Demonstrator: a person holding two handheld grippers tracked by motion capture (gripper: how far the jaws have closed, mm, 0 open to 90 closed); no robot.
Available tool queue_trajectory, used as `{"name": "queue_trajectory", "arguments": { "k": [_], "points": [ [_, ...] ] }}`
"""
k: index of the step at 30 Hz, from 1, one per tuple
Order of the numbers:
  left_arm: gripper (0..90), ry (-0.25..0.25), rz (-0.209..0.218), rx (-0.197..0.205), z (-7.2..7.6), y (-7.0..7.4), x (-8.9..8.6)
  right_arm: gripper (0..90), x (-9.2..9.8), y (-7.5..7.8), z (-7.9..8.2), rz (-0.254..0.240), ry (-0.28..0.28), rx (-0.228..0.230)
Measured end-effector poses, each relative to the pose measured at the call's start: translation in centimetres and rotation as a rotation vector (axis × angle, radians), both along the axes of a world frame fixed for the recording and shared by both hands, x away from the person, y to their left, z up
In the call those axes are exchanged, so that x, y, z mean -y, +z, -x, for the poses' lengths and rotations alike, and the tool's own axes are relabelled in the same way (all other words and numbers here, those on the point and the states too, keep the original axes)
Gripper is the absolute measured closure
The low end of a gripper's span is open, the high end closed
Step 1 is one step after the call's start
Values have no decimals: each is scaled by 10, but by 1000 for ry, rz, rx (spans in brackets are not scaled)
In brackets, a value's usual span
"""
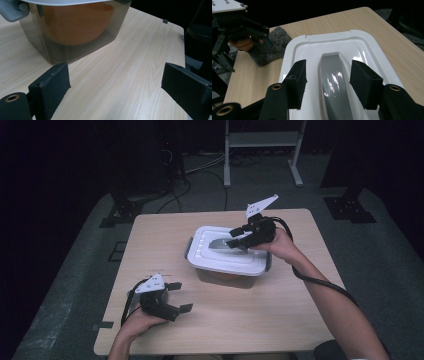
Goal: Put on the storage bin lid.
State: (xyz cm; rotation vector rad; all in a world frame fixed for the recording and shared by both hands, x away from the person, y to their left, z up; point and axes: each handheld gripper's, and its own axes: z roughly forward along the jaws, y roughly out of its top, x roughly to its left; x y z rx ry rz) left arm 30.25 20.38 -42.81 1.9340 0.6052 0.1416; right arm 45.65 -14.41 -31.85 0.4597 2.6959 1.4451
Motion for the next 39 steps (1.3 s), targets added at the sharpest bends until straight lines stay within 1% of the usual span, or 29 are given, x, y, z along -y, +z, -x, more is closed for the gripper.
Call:
{"name": "queue_trajectory", "arguments": {
  "k": [3,9,14,19,30,31,33,34,37,39],
  "points": [
    [75,-3,-6,2,0,0,0,435,7,2,4,-1,-10,5],
    [75,-1,-3,3,1,0,0,420,22,6,11,-28,-37,11],
    [75,-5,-10,3,0,0,0,401,34,7,16,-27,-51,17],
    [75,-5,-9,0,0,-1,1,386,44,8,21,-28,-63,18],
    [75,-5,-9,-1,1,-1,1,356,70,4,33,-47,-97,15],
    [75,-5,-9,-1,1,-1,1,356,70,4,33,-47,-97,15],
    [75,-5,-11,2,2,-1,1,352,78,3,37,-49,-112,15],
    [75,-5,-12,1,2,-1,1,352,78,3,37,-49,-112,15],
    [75,-5,-14,2,2,-1,1,343,87,1,40,-49,-128,11],
    [75,-2,-10,0,2,-2,1,340,89,1,41,-51,-131,10]
  ]
}}
